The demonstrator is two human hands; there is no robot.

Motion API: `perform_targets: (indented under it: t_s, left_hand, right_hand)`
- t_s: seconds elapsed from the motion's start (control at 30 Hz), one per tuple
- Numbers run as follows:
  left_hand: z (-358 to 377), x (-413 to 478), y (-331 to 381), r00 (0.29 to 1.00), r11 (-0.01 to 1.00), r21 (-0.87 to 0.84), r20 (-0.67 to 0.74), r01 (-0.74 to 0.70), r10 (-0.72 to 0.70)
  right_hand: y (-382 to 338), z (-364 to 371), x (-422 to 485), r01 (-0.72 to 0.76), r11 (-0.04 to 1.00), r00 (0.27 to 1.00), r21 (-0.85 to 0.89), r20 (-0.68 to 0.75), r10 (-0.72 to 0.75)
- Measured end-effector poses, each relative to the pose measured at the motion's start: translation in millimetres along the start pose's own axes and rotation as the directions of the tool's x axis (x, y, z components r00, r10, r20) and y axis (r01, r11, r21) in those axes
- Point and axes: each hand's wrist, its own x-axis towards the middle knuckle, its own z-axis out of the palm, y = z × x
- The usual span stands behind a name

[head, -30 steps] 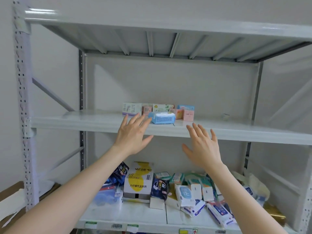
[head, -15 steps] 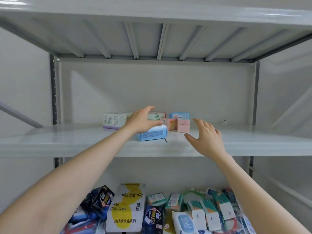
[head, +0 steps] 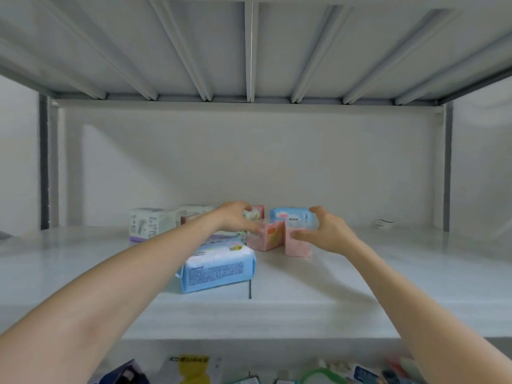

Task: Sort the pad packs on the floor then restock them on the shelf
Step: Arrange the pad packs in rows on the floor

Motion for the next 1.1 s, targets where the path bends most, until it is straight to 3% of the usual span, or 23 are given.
perform_targets:
  t_s: [0.13, 0.33, 0.47, 0.9, 1.1]
  left_hand:
    - [8.3, 28.4, -7.2, 0.998, 0.998, 0.054, 0.060, 0.026, -0.029]
    - [15.8, 51.2, -4.7, 0.995, 0.993, 0.109, 0.094, 0.034, -0.044]
    - [22.3, 55.1, 3.4, 0.994, 0.987, 0.141, 0.066, 0.075, -0.085]
    - [5.3, 26.5, -10.8, 0.982, 0.979, -0.180, 0.177, 0.094, -0.062]
    - [2.4, 8.5, -12.5, 0.991, 0.955, -0.288, 0.133, 0.064, -0.027]
  right_hand:
    - [2.1, 13.1, 29.9, -0.031, 0.999, 0.995, -0.017, 0.090, 0.032]
    - [2.7, 24.7, 49.3, -0.042, 0.988, 0.998, -0.152, 0.029, 0.047]
    - [9.9, 20.8, 52.4, -0.045, 0.989, 0.999, -0.141, 0.008, 0.046]
    - [40.9, -12.4, 40.2, -0.240, 0.920, 0.951, 0.309, 0.266, 0.159]
    - [48.1, -23.8, 13.0, -0.271, 0.859, 0.954, 0.434, 0.242, 0.178]
